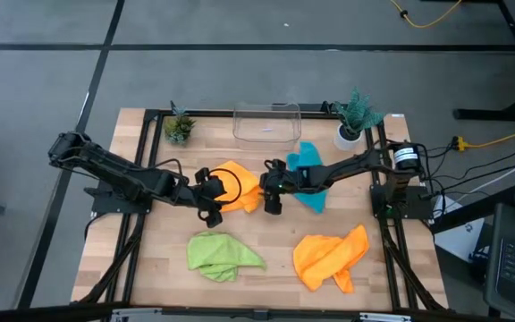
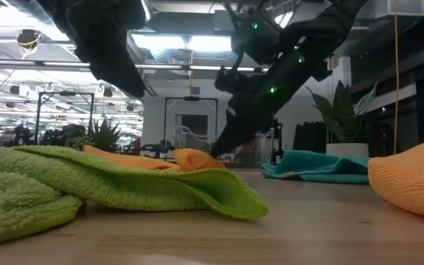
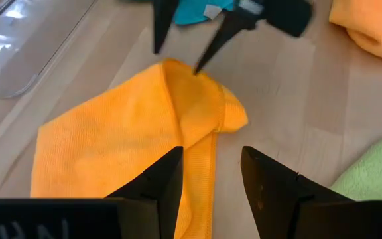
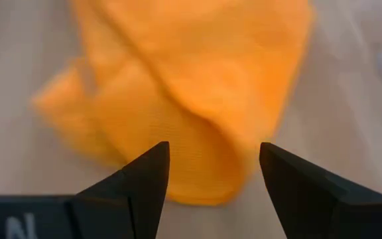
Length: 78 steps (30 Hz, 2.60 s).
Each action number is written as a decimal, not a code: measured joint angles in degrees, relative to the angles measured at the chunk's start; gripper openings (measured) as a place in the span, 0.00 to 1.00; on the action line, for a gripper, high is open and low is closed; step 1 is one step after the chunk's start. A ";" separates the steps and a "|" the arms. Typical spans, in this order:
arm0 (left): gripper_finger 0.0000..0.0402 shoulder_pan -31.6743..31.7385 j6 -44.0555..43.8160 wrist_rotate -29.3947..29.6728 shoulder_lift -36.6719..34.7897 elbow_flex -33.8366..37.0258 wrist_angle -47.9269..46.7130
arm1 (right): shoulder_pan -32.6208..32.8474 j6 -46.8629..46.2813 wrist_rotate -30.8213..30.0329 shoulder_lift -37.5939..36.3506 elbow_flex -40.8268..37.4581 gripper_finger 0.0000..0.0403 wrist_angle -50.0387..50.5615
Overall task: Fold microfiber towels
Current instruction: Fold the orange towel
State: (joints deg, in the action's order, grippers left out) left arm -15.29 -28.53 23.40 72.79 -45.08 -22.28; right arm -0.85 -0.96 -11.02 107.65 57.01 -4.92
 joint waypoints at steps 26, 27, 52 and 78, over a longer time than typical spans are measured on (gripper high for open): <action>0.37 1.37 0.52 -1.14 -0.04 16.15 17.45 | -2.53 -0.31 0.12 0.38 -0.02 0.58 -0.95; 0.38 1.77 0.52 -1.70 -0.04 16.65 17.39 | -2.53 -0.33 0.12 0.38 -0.02 0.58 -0.95; 0.46 5.40 3.56 -6.41 13.86 17.81 26.61 | -2.50 -0.45 0.12 0.35 -0.02 0.58 -0.55; 0.16 5.38 0.04 -9.87 13.55 15.65 26.19 | -2.53 -1.70 0.60 3.46 0.00 0.58 0.64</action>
State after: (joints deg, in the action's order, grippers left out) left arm -9.91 -28.50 13.53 86.35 -29.43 3.90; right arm -3.38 -2.66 -10.41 111.11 57.01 -4.27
